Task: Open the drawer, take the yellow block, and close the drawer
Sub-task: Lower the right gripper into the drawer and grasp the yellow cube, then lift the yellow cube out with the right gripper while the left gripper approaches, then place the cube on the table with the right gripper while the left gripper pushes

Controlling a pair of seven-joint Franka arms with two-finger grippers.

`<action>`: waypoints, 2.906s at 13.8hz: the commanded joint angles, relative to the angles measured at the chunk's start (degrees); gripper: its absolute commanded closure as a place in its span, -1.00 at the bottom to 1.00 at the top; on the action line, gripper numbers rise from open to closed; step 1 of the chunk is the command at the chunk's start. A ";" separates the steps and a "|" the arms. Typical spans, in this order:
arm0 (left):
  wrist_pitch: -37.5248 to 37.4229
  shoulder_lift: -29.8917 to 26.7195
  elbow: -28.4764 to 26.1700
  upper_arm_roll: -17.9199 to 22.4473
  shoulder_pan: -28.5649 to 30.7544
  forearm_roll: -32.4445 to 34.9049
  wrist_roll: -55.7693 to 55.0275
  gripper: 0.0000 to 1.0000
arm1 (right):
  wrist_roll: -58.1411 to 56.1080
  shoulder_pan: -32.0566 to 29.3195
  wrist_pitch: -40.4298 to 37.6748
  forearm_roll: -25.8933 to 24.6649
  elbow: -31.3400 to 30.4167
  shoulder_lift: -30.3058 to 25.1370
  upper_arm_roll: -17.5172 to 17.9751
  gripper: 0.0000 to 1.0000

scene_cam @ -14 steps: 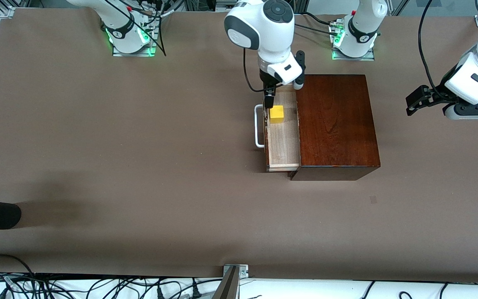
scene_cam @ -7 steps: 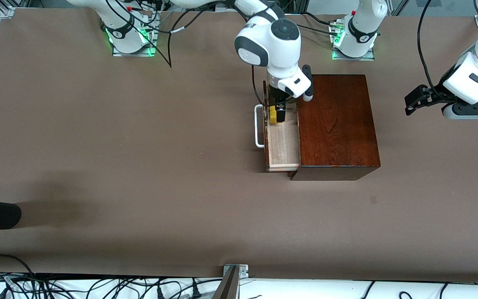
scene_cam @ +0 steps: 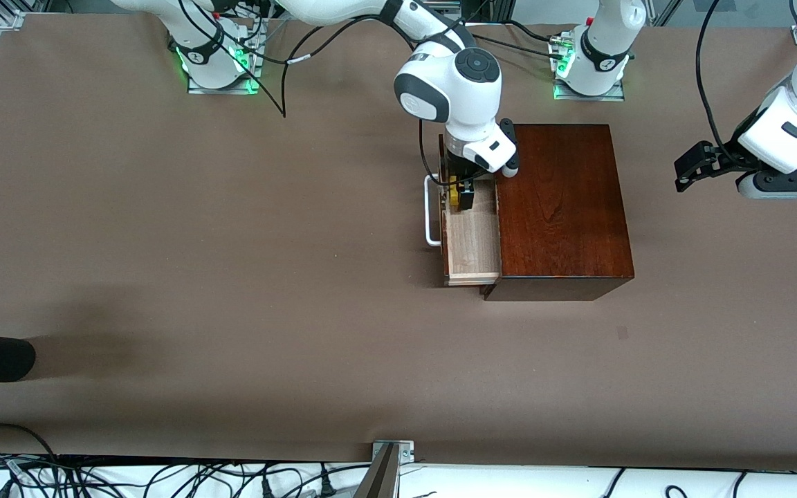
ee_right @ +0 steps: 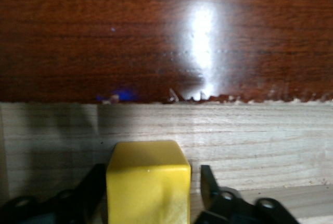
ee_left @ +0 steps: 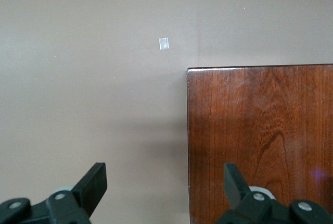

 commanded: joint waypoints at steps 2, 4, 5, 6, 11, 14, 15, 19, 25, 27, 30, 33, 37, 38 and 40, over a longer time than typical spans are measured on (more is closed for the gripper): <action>-0.88 -1.08 -0.39 -0.36 0.43 -1.60 1.37 -1.00 | -0.25 0.50 -2.39 -0.76 2.39 0.50 -0.50 1.00; -1.14 -1.08 -0.39 -0.36 0.43 -1.60 1.29 -1.00 | 0.10 0.41 -4.75 -0.42 3.44 -0.29 -0.23 1.00; -1.14 -1.08 -0.39 -0.36 0.34 -1.60 1.29 -1.00 | 0.19 0.24 -7.12 0.11 5.62 -1.16 0.03 1.00; -1.14 -1.08 -0.39 -0.36 0.34 -1.60 1.29 -1.00 | 0.19 -0.03 -10.27 1.07 7.91 -2.04 0.03 1.00; -1.23 -1.08 -0.22 -0.88 0.08 -1.51 1.46 -1.00 | 0.27 -5.37 -23.98 4.69 9.69 -12.31 -0.58 1.00; -2.36 -0.47 1.35 -1.41 -0.36 -1.68 1.46 -1.00 | 0.19 -13.97 -28.57 4.77 9.51 -16.72 -0.67 1.00; -4.55 0.31 2.76 -2.37 -1.06 -1.60 1.72 -1.00 | 0.27 -17.22 -30.15 5.12 9.51 -17.69 -0.67 1.00; -12.73 3.91 4.53 -8.61 -1.24 -4.74 9.69 -1.00 | 0.54 -30.93 -32.00 13.26 9.17 -20.76 -0.59 1.00; -11.07 15.40 10.82 -20.56 -6.49 -9.25 13.51 -1.00 | 13.77 -42.91 -25.62 15.94 -20.92 -35.78 -1.64 1.00; -10.12 20.34 13.92 -20.75 -11.94 -10.21 10.36 -1.00 | 17.40 -44.49 -18.51 15.76 -33.14 -40.00 -1.64 1.00; -8.44 26.50 17.26 -20.49 -19.06 -10.48 7.27 -1.00 | 25.03 -45.73 -10.07 15.58 -45.03 -41.25 -1.73 1.00; 0.58 30.37 18.15 -20.66 -21.36 -6.02 14.94 -1.00 | 30.06 -45.73 4.06 15.50 -55.84 -40.81 -1.73 1.00; 10.09 33.36 17.45 -20.57 -22.69 -1.77 37.55 -1.00 | 30.94 -45.99 20.68 15.67 -65.78 -37.22 -1.73 1.00; 10.89 34.24 17.45 -20.49 -22.78 -1.60 40.63 -1.00 | 31.12 -46.26 24.11 15.76 -67.29 -36.16 -1.73 1.00; 11.60 35.82 16.58 -20.49 -23.04 1.90 49.31 -1.00 | 31.13 -47.22 26.52 15.76 -67.83 -33.88 -1.81 1.00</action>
